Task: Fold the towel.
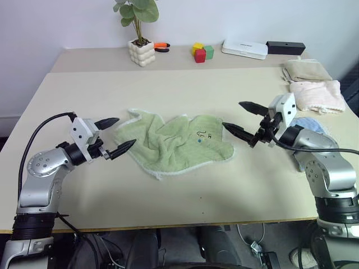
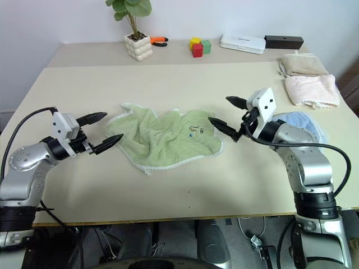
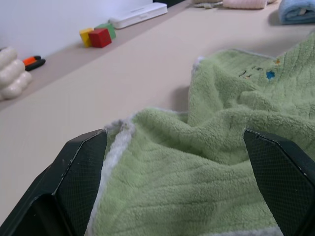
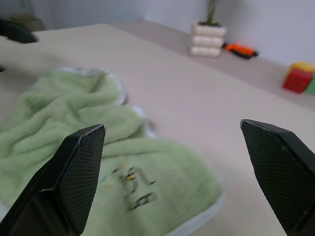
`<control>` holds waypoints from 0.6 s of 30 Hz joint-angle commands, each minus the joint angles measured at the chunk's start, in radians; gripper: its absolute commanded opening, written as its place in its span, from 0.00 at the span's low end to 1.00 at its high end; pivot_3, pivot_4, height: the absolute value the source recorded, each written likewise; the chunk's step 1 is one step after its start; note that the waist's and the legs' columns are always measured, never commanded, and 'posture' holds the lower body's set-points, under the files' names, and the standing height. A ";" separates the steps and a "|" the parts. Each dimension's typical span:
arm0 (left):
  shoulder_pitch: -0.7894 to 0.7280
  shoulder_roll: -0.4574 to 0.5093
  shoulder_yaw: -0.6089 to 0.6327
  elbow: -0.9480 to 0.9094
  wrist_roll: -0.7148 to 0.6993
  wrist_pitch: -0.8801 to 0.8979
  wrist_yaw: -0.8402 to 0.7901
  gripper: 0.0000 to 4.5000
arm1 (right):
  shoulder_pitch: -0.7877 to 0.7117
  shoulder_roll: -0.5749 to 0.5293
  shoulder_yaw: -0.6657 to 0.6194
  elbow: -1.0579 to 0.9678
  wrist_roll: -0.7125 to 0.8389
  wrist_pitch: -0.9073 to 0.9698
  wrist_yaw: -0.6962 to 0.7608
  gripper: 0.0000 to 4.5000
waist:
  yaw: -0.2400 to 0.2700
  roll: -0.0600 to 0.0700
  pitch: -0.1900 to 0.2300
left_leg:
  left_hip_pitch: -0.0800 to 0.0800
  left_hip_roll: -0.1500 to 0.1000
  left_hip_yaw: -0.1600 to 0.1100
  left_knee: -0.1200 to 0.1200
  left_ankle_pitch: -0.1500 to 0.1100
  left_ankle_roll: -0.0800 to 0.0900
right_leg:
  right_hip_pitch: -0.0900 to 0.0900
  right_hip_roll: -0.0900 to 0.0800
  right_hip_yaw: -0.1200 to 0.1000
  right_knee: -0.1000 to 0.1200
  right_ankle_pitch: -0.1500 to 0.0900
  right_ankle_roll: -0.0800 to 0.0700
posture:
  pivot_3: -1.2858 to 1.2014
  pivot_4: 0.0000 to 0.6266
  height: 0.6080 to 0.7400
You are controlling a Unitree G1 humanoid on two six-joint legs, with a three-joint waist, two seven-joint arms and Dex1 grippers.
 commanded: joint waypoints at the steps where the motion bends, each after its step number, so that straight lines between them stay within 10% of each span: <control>1: -0.003 0.005 0.017 -0.027 -0.012 -0.005 -0.002 1.00 | -0.004 -0.019 -0.026 -0.064 0.027 0.003 0.019 1.00 | 0.000 0.000 0.000 | 0.000 0.000 0.000 0.000 0.000 0.000 | 0.000 0.000 0.000 0.000 0.000 0.000 | 0.52 0.24 1.00; 18: -0.080 0.142 0.130 0.251 -0.028 -0.097 -0.111 1.00 | 0.017 0.004 0.057 -0.073 -0.050 -0.146 0.108 1.00 | 0.000 0.000 0.000 | 0.000 0.000 0.000 0.000 0.000 0.000 | 0.000 0.000 0.000 0.000 0.000 0.000 | 0.52 0.24 1.00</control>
